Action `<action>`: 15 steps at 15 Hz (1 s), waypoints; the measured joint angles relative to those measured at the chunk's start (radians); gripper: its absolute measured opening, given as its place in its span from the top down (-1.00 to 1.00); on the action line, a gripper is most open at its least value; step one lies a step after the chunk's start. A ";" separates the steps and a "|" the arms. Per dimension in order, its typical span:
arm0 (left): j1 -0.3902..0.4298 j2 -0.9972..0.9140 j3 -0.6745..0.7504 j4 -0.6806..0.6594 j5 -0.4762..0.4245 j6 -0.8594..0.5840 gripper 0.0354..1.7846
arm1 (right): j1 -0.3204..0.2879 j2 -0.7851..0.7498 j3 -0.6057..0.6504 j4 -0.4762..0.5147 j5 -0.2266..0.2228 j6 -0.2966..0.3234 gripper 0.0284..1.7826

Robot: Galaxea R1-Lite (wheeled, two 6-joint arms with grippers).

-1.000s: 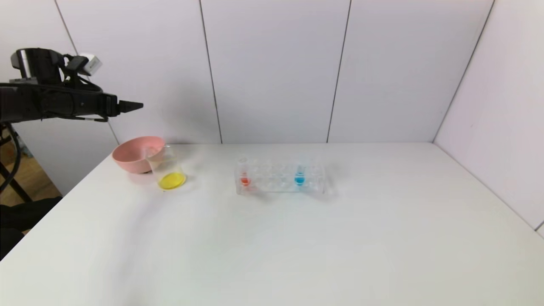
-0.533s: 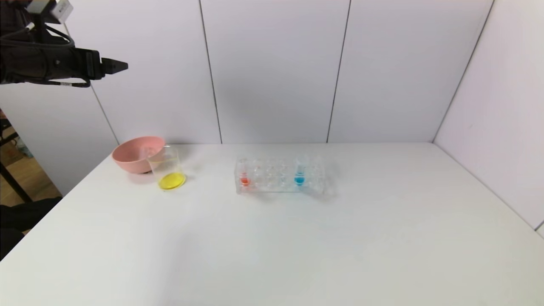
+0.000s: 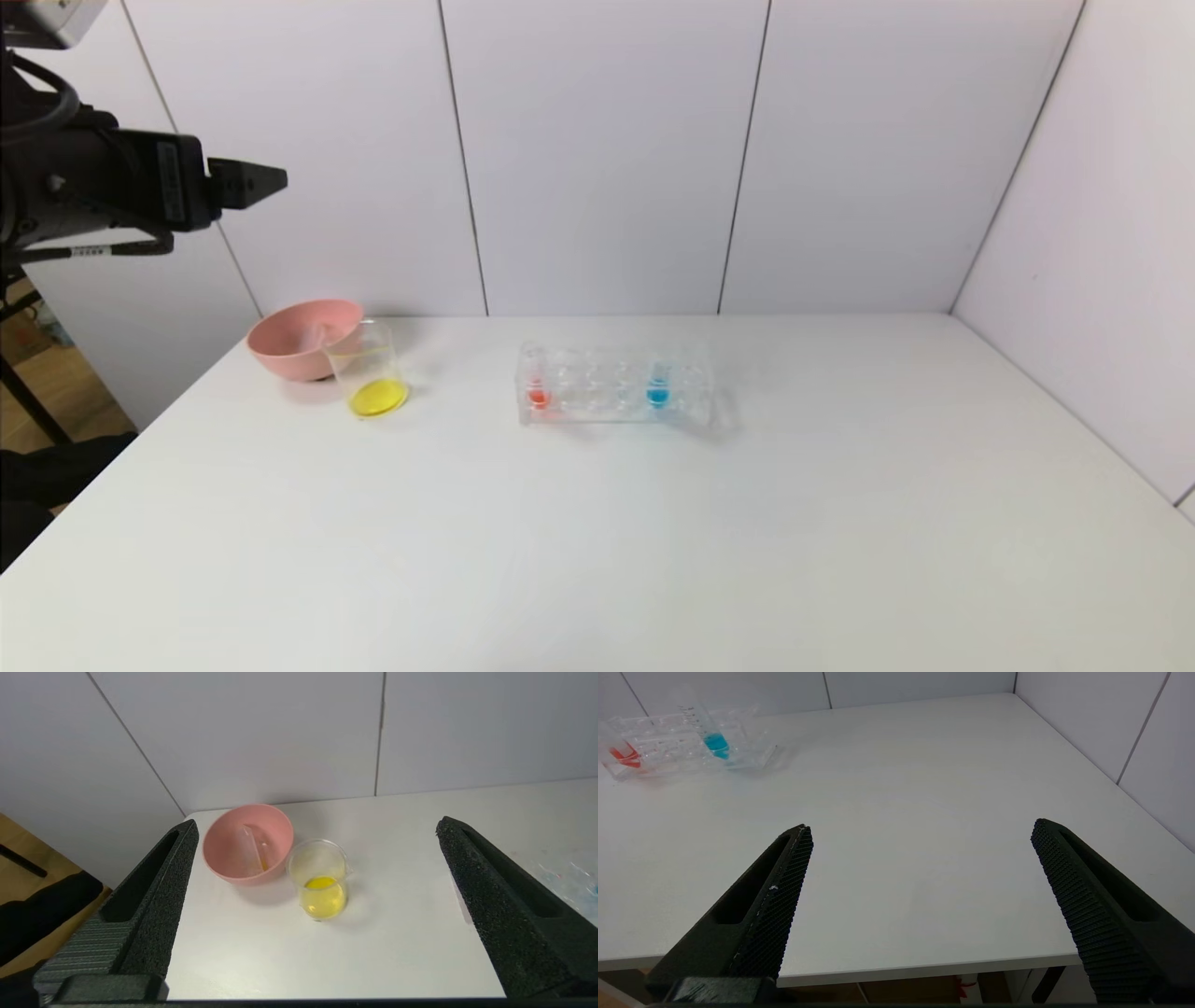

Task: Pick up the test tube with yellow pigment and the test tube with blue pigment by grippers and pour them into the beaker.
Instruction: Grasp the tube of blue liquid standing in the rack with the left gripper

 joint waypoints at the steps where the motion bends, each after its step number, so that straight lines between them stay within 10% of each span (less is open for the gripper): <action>1: -0.048 -0.046 0.052 0.000 0.029 -0.006 -0.99 | 0.000 0.000 0.000 0.000 0.000 0.000 -0.92; 8: -0.362 -0.246 0.326 -0.083 0.167 -0.133 -0.99 | 0.000 0.000 0.000 0.000 0.000 0.000 -0.92; 15: -0.497 -0.198 0.465 -0.302 0.192 -0.392 -0.99 | 0.000 0.000 0.000 0.000 0.000 0.000 -0.92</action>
